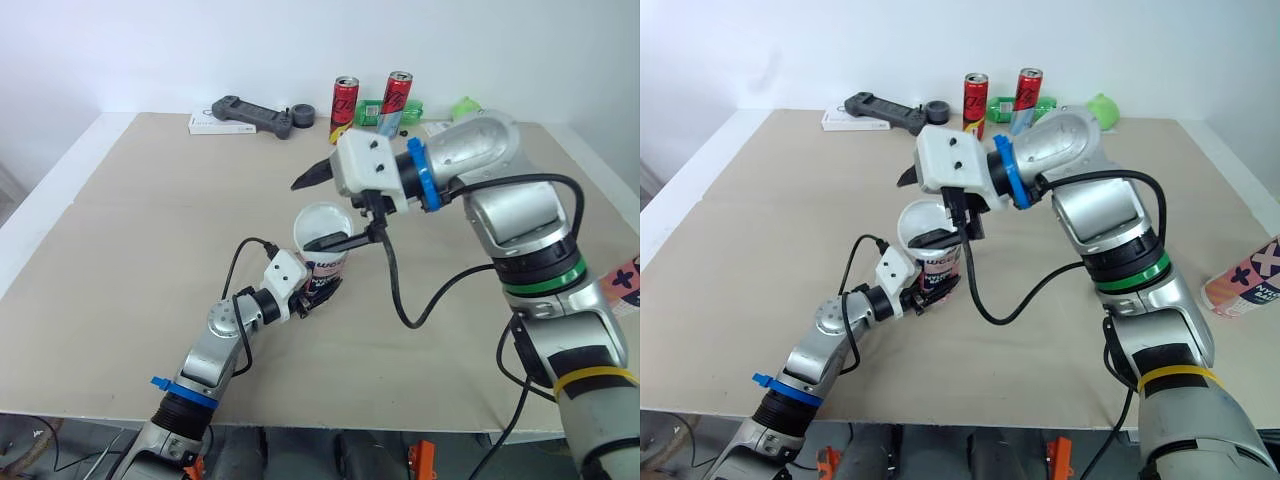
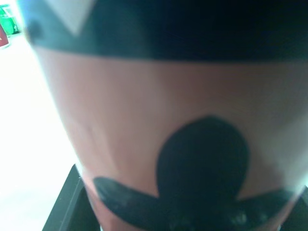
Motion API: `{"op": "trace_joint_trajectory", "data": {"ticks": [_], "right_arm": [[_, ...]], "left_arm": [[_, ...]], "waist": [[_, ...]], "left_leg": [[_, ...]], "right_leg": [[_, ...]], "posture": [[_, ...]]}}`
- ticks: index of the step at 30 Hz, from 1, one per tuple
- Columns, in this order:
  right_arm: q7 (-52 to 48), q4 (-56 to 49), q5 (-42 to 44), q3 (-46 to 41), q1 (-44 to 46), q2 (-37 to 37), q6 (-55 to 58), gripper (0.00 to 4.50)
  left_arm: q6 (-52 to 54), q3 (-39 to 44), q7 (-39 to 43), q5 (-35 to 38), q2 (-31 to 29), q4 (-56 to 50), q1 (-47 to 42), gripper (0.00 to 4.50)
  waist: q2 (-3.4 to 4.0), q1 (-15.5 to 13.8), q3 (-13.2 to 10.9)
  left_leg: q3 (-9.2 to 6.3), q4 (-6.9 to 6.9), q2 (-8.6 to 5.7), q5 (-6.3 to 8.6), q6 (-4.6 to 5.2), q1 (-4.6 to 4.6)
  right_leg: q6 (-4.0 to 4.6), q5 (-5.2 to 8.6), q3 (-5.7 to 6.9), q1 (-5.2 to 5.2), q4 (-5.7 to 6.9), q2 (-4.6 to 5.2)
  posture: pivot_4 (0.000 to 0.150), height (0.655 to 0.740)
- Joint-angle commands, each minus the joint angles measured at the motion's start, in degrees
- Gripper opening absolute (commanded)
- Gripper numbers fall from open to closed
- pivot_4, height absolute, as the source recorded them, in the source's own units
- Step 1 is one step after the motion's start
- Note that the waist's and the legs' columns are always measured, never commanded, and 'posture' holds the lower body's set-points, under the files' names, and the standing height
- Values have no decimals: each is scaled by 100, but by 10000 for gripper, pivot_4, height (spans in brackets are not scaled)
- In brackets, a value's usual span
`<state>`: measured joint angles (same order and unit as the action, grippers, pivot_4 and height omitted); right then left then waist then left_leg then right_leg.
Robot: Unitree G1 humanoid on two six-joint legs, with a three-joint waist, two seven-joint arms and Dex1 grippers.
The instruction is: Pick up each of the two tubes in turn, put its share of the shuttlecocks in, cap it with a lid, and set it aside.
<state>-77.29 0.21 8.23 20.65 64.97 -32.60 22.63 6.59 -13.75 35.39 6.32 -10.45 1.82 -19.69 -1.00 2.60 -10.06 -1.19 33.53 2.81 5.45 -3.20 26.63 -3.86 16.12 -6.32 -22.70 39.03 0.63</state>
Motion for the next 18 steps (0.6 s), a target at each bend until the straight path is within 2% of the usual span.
{"op": "trace_joint_trajectory", "data": {"ticks": [1, 4, 5, 6, 7, 8, 9, 11, 13, 14, 18], "right_arm": [[9, 148, -122, 43, 39, 23, -107, 44659], [20, 273, -152, 50, 51, 65, -156, 44659], [26, 305, -144, 40, 56, 81, -160, 39553], [27, 340, -144, 34, 65, 94, -172, 36622], [28, 379, -157, 33, 77, 102, -191, 31020], [19, 402, -158, 29, 84, 104, -184, 28691], [5, 418, -159, 29, 88, 99, -176, 22873], [-34, 426, -156, 28, 83, 85, -165, 14773], [-66, 426, -165, 22, 80, 78, -162, 2848], [-78, 425, -168, 15, 80, 74, -154, 625], [-145, 404, -164, -4, 77, 32, -111, 625]], "left_arm": [[50, -49, 2, -79, -47, 56, 38, 24451], [61, -50, -11, -78, -40, 38, 40, 24451], [62, -49, -16, -77, -39, 34, 41, 24451], [64, -48, -21, -74, -38, 30, 44, 24451], [65, -47, -24, -73, -42, 21, 53, 24451], [66, -46, -25, -71, -46, 9, 67, 24451], [65, -49, -25, -71, -51, 0, 80, 24451], [63, -58, -26, -75, -57, -6, 94, 24451], [65, -59, -24, -74, -57, -6, 89, 24451], [63, -58, -24, -74, -53, 4, 81, 24451], [47, -54, -30, -77, -37, 47, 43, 24451]], "waist": [[0, 0, 0], [-1, 2, 1], [-1, 2, 1], [-1, 4, 1], [-1, 4, 1], [-1, 5, 1], [-1, 5, 1], [-1, 5, 1], [-1, 5, 1], [-1, 5, 1], [-1, 5, 1]], "left_leg": [[0, 0, 0, 0, 0, 0], [-1, 0, 0, 0, 0, -2], [0, 0, 1, 0, 0, -4], [0, 0, 3, 0, 0, -7], [1, 1, 3, 0, 0, -8], [2, 1, 4, 0, 0, -9], [2, 1, 4, -1, 0, -9], [3, 1, 5, -1, 0, -9], [3, 1, 5, -1, 1, -9], [3, 0, 5, -1, 1, -9], [3, -1, 5, -1, 0, -9]], "right_leg": [[0, 0, 0, 1, 0, 0], [-1, 0, 0, 2, 0, 0], [-2, 0, 1, 3, 0, -1], [-3, 1, 1, 5, 0, -1], [-2, 2, 1, 5, 0, -1], [0, 3, 1, 4, 0, -1], [7, 8, 2, 4, 0, -1], [8, 8, 2, 4, 0, -1], [8, 6, 2, 4, 0, -1], [3, 4, 2, 3, 0, -1], [-1, 1, 3, 4, 0, -1]], "posture": [[1500, 7400], [1500, 7400], [1500, 7400], [1500, 7400], [1500, 7400], [1500, 7400], [1500, 7400], [1500, 7400], [1500, 7400], [1500, 7400], [1500, 7400]]}}
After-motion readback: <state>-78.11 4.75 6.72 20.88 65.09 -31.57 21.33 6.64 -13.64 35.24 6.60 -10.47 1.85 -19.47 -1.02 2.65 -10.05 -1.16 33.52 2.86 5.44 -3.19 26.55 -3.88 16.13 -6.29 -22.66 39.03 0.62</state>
